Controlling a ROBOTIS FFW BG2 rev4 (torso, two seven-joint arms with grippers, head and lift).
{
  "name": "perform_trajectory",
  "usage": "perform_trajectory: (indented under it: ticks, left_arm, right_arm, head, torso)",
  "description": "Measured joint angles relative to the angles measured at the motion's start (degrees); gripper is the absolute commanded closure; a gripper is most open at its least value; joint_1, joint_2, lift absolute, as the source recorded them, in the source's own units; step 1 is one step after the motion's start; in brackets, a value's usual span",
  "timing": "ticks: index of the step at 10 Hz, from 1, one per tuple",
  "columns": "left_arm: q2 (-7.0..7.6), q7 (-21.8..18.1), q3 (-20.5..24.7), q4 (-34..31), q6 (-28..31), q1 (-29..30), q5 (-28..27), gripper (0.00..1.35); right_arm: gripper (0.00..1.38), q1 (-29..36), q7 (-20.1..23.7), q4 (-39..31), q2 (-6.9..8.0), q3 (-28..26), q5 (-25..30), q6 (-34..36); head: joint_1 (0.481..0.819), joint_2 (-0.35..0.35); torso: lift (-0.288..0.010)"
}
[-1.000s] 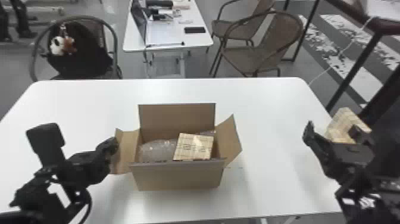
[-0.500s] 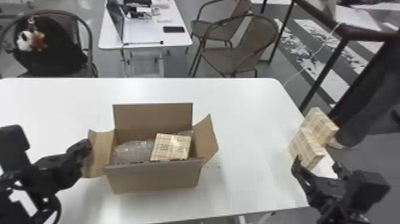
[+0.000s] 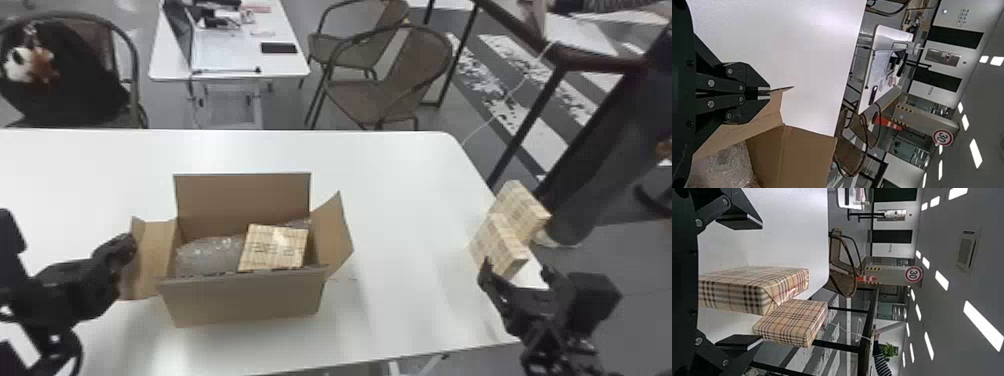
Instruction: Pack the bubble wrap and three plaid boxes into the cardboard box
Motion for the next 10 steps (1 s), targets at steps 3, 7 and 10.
perform_trajectory:
  ticks: [3, 7, 10]
  left_arm:
    - [0.00, 0.0, 0.1, 0.0, 0.0, 0.0, 0.0, 1.22]
    - [0.00, -0.1, 0.0, 0.0, 0.1, -0.1, 0.0, 1.22]
    - [0.00, -0.3, 0.1, 0.0, 0.1, 0.1, 0.0, 1.22]
  right_arm:
    - [0.26, -2.5, 2.0, 3.2, -1.06, -1.4, -0.8, 1.2]
    - [1.28, -7.0, 5.4, 9.6, -1.06, -2.0, 0.0, 0.8]
    - [1.25, -6.3, 5.6, 10.2, 1.13, -2.0, 0.9, -2.2]
  head:
    - [0.695, -0.200]
    - [0.695, -0.207]
    - [0.695, -0.197]
  torso:
    - [-0.132]
    - [-0.132]
    - [-0.132]
